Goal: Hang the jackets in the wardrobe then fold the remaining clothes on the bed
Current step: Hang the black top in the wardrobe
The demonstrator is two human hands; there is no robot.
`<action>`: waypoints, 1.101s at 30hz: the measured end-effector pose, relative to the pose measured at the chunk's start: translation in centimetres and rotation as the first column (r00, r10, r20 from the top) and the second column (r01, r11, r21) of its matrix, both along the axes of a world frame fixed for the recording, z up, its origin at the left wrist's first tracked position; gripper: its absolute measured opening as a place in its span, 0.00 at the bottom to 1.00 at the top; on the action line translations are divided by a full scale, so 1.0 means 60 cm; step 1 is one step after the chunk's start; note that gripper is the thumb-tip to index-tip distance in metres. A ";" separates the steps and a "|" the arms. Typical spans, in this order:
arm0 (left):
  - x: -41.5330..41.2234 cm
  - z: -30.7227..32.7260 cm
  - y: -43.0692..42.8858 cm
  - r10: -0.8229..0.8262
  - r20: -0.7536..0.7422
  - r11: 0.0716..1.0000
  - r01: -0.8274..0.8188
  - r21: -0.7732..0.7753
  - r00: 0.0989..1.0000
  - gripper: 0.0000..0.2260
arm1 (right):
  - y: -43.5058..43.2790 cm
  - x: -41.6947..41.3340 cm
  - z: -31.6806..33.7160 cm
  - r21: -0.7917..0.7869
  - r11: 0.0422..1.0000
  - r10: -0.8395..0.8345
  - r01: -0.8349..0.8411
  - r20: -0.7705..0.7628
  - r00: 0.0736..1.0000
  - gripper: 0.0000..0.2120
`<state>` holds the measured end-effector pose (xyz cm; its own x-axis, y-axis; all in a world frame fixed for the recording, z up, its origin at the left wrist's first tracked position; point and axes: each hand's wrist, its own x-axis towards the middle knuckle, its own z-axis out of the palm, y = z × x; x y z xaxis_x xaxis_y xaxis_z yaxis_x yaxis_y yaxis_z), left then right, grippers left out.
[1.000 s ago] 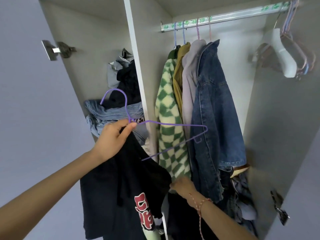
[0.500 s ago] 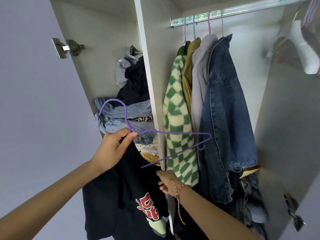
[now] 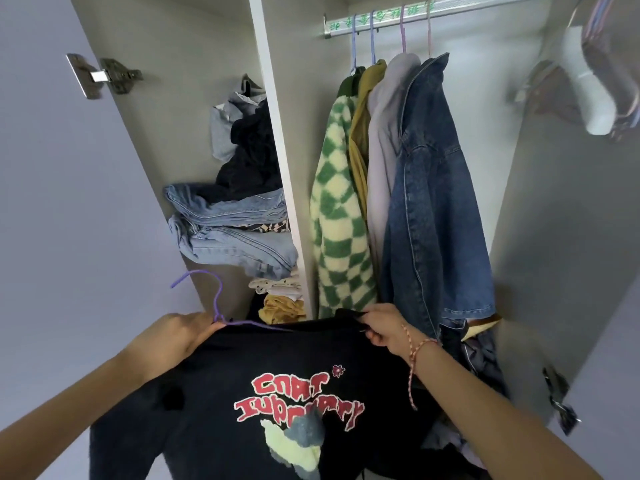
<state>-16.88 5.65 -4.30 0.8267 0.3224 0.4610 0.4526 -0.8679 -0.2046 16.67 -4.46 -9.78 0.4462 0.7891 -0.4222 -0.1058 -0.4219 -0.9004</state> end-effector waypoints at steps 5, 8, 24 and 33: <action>0.045 -0.030 -0.023 0.027 -0.215 0.990 0.004 0.142 0.976 0.08 | -0.037 0.009 0.062 -0.009 0.978 0.186 -0.207 0.474 0.860 0.09; 0.096 -0.031 -0.042 0.124 -0.030 0.988 -0.121 0.099 0.992 0.16 | -0.053 -0.022 0.104 -0.016 0.935 0.305 -0.354 0.544 0.782 0.04; 0.165 0.069 -0.095 -0.194 0.416 0.979 0.200 0.030 0.888 0.16 | -0.094 -0.001 0.157 0.194 0.820 0.030 -0.539 0.926 0.377 0.10; 0.205 0.037 -0.102 -0.180 0.299 0.976 0.209 -0.068 0.937 0.17 | -0.137 -0.074 0.153 0.465 0.792 0.220 -0.395 0.387 0.896 0.15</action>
